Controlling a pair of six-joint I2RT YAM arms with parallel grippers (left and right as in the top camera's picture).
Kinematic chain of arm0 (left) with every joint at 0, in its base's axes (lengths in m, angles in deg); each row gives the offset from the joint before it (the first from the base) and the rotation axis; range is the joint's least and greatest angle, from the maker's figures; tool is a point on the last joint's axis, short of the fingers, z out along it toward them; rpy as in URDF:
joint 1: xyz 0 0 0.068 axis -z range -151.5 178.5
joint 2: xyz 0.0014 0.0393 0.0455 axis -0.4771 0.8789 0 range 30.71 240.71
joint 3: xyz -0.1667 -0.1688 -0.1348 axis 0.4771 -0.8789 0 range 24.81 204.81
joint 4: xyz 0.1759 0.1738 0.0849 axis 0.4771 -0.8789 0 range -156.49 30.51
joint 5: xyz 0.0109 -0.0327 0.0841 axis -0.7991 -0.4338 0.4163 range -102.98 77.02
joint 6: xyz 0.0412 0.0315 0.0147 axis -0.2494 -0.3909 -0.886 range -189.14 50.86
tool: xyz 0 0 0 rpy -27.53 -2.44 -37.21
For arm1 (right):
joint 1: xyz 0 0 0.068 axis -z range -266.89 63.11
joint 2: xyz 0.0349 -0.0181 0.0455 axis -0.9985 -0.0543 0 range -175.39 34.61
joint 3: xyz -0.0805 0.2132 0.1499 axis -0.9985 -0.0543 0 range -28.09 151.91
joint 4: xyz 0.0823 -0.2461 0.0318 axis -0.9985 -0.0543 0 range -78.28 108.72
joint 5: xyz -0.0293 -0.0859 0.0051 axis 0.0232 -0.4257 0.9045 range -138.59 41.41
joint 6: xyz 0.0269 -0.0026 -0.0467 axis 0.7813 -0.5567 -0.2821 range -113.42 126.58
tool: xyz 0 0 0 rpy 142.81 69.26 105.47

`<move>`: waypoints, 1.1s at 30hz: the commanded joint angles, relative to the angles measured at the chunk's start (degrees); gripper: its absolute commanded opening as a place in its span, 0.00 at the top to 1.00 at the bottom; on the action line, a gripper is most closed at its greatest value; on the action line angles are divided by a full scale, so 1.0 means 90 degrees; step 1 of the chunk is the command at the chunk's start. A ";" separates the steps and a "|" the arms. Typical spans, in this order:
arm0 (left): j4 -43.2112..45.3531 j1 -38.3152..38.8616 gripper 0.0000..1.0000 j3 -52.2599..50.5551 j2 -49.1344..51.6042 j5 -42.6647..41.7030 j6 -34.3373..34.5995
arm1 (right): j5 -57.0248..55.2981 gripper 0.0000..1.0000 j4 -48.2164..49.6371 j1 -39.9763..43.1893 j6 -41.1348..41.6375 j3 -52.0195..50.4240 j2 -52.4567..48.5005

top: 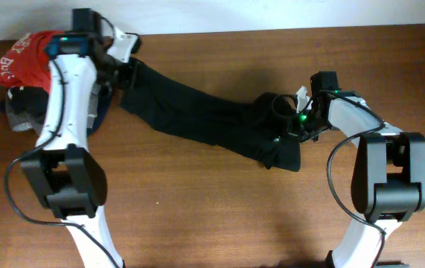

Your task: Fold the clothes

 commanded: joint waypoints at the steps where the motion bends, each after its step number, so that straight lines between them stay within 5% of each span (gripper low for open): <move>1: -0.0022 0.0537 0.99 0.0153 -0.0294 0.0767 0.0012 | 0.0017 0.96 0.0017 -0.0034 0.0080 -0.0049 -0.0070; 22: 0.0097 0.2154 0.98 0.0124 0.1149 0.0967 0.0185 | 0.0709 0.96 -0.0022 0.0277 0.0070 0.0216 -0.0066; 24: 0.0141 0.2259 0.68 0.0124 0.1219 0.0967 0.0185 | 0.0792 0.96 -0.0090 0.0357 0.0053 0.0325 -0.0066; 27: 0.0342 0.2395 0.46 0.0124 0.1236 0.0896 0.0185 | 0.0801 0.96 -0.0245 0.0425 0.0046 0.0500 -0.0039; 33: 0.0869 0.2613 0.34 0.0148 0.1234 0.0206 0.0187 | 0.0801 0.96 -0.0588 0.0440 -0.0117 0.0804 0.0051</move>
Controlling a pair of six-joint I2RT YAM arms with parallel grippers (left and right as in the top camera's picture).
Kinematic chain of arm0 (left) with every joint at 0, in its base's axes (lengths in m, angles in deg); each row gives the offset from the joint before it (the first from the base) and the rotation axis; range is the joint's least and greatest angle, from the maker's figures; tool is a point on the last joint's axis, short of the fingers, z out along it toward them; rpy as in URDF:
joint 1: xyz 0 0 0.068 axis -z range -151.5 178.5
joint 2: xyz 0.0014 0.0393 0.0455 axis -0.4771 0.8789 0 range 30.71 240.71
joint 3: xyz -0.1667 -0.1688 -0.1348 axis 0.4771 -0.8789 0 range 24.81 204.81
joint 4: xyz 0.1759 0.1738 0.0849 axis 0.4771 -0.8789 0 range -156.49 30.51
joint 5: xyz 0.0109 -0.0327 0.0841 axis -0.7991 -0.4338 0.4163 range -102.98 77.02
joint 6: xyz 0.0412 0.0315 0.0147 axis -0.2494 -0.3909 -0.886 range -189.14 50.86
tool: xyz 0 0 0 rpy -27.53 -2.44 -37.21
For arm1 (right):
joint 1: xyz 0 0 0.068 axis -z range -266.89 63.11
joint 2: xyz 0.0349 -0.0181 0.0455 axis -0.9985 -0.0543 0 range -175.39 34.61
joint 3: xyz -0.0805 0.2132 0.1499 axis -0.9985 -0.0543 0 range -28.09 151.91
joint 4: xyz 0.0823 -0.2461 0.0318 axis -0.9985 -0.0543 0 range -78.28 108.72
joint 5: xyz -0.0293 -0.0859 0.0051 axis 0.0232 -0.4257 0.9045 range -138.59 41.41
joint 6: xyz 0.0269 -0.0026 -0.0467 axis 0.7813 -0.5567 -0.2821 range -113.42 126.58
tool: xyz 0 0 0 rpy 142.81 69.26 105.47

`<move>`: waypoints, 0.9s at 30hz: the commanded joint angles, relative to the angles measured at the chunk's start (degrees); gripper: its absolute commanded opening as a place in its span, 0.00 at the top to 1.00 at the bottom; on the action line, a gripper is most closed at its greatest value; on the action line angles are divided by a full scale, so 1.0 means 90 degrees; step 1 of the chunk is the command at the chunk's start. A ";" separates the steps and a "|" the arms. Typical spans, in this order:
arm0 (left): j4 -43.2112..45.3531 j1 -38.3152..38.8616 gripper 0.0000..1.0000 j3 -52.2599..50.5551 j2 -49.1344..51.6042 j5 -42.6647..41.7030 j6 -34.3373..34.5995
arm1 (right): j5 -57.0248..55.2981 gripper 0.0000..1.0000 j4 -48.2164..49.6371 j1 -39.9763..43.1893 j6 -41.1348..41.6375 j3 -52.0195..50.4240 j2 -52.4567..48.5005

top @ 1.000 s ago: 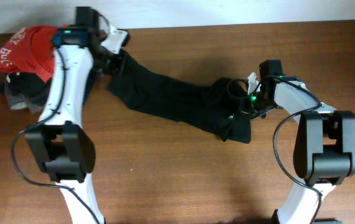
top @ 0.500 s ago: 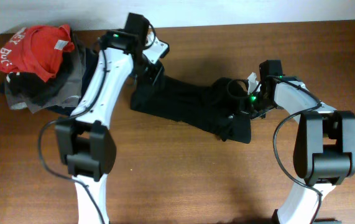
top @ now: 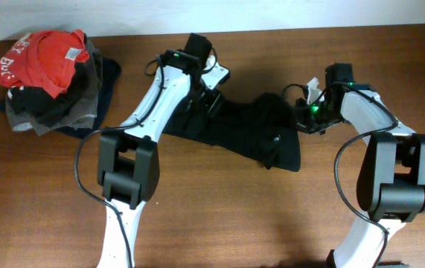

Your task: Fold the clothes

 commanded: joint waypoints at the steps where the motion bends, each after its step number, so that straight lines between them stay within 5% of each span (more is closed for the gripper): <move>1: 0.0185 0.0095 0.34 0.0134 -0.0012 -0.0529 0.0002 | 0.0138 0.96 -0.0187 0.0007 -0.0119 0.0306 0.0075; 11: 0.0073 0.0092 0.33 0.1178 -0.0017 -0.0891 0.0015 | 0.0141 0.96 -0.0318 0.0051 -0.0233 0.0488 0.0075; 21: -0.1406 -0.0304 0.29 0.1360 0.0061 0.0675 0.0019 | 0.0053 0.85 -0.0869 0.0410 -0.0629 0.0486 0.0075; 27: -0.1248 -0.0408 0.35 0.0843 0.0155 0.0797 0.0019 | -0.0100 0.85 -0.0925 0.0423 -0.0670 0.0486 0.0075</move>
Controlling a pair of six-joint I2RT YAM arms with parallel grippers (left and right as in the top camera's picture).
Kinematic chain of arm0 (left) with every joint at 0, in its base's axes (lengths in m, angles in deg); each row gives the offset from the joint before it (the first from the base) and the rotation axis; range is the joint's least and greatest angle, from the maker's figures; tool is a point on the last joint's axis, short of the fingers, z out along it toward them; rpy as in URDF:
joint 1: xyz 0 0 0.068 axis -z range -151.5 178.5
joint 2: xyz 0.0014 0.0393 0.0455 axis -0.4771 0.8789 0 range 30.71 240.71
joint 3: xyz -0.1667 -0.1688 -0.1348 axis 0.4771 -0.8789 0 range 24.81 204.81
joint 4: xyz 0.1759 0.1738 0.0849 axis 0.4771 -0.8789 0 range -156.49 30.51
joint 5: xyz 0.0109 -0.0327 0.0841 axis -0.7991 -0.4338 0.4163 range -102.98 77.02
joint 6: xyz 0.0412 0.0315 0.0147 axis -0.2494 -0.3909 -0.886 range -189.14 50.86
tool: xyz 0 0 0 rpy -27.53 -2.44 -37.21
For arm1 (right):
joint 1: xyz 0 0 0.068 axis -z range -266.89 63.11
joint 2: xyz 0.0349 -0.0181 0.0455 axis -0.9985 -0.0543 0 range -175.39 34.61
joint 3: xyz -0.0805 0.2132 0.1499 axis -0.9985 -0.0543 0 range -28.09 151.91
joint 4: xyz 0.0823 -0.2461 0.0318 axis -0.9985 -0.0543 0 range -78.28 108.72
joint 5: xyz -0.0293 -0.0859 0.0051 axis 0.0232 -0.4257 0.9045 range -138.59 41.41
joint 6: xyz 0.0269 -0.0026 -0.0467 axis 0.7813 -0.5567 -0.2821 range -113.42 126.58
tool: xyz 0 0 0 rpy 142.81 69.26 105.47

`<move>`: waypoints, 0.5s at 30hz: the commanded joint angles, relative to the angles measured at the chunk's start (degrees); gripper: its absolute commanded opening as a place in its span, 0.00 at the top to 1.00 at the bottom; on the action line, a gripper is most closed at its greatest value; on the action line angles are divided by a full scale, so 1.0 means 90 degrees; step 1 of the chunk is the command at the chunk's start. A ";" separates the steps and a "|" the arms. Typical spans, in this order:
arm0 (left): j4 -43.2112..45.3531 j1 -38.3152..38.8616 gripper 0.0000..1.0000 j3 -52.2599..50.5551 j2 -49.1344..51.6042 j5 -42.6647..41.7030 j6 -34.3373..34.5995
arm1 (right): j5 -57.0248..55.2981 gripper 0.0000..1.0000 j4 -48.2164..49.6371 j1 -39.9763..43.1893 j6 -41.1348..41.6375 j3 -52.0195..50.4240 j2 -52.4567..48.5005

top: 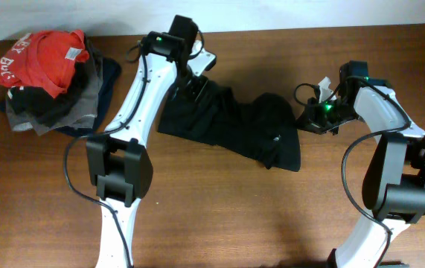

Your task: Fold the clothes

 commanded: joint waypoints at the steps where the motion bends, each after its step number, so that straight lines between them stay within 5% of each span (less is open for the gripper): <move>1: 0.0155 -0.0012 0.37 -0.0367 0.0189 0.0350 0.0012 | -0.0078 0.85 -0.0010 -0.0012 -0.0134 0.0117 0.0075; 7: 0.0202 0.0022 0.49 -0.0457 0.0529 0.0665 0.0138 | -0.0211 0.84 -0.0002 -0.0012 -0.0134 0.0117 0.0075; 15: 0.0175 0.0248 0.77 -0.0442 0.0551 0.0425 0.0250 | -0.0415 0.83 0.0010 -0.0012 -0.0131 0.0119 0.0073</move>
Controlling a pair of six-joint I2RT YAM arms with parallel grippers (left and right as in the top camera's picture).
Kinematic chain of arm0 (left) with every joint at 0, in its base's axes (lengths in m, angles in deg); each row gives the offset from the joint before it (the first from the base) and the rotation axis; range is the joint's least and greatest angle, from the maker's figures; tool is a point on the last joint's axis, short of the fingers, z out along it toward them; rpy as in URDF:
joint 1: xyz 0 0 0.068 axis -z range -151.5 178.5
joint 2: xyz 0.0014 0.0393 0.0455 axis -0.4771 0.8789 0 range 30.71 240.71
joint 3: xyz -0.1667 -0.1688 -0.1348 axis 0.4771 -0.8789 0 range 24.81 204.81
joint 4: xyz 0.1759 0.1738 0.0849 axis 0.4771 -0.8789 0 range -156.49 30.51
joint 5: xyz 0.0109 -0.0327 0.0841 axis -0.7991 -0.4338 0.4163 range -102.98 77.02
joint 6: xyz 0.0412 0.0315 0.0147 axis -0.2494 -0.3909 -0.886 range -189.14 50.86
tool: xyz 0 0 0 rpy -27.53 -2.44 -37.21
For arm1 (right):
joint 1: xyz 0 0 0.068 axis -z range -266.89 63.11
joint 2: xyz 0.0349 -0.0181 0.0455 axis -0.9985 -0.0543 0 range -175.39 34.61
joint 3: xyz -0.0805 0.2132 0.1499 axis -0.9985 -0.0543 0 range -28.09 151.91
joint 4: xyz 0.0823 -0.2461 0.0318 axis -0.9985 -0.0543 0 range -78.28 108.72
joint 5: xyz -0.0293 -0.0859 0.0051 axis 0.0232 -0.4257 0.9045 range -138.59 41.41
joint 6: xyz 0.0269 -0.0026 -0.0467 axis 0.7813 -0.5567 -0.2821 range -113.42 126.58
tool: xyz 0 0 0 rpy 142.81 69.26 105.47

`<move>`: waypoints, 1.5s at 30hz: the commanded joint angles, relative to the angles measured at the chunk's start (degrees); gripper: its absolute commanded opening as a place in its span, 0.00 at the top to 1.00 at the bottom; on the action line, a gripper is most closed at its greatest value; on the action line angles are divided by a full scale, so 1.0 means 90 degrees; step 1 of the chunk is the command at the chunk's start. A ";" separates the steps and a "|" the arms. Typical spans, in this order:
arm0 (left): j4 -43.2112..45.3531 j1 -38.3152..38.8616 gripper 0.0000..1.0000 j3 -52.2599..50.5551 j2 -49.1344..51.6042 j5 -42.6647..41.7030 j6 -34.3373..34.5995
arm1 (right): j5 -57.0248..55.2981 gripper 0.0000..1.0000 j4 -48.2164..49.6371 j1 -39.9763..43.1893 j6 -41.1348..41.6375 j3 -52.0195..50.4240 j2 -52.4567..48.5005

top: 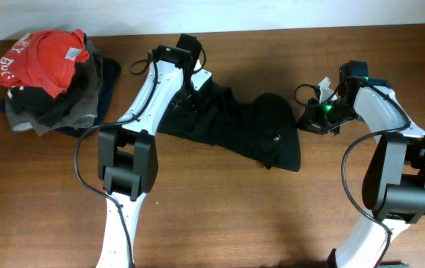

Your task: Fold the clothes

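Observation:
A black garment (242, 130) lies bunched in the middle of the table, its left part doubled over toward the right. My left gripper (197, 85) is down on the garment's upper left edge and appears shut on the cloth; the wrist hides its fingers. My right gripper (310, 113) stands just past the garment's right edge, apart from it, open with nothing in it. A small white tag (322, 84) shows by the right wrist.
A pile of clothes (48, 78), red on top with grey and dark pieces beneath, sits at the far left corner. The wall edge (272, 30) runs along the back of the brown table (234, 216).
The left arm has shifted slightly toward the near side, its gripper a little lower on the garment's upper left edge. The garment's outline and the right arm look unchanged.
The garment first lay stretched from the pile to the right arm, each gripper at one end. Then the left gripper had brought its end to the middle and the right gripper was off the cloth. The garment now lies bunched at the centre.

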 commanded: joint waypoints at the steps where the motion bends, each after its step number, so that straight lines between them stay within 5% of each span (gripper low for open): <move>1: -0.0049 0.0187 0.77 0.0002 0.0022 -0.0272 0.0061 | -0.0153 0.80 0.0017 -0.0012 -0.0049 0.0119 0.0073; 16: -0.0435 0.0882 0.78 0.0291 0.0019 -0.0476 0.0126 | -0.0153 0.79 0.0092 -0.0012 -0.0044 0.0117 0.0073; 31: -0.1894 0.0996 0.76 0.2858 0.0000 -0.0551 0.0151 | -0.0151 0.60 0.0299 -0.0027 -0.0046 0.0112 -0.0092; 38: -0.1902 0.0622 0.57 0.3536 -0.0002 0.0634 0.0153 | 0.0058 0.53 0.0369 -0.0024 -0.0318 0.0112 -0.0498; 45: -0.1897 -0.0022 0.57 0.3558 -0.0002 0.0937 0.0153 | 0.0415 0.54 0.0444 -0.0027 -0.0442 0.0112 -0.0823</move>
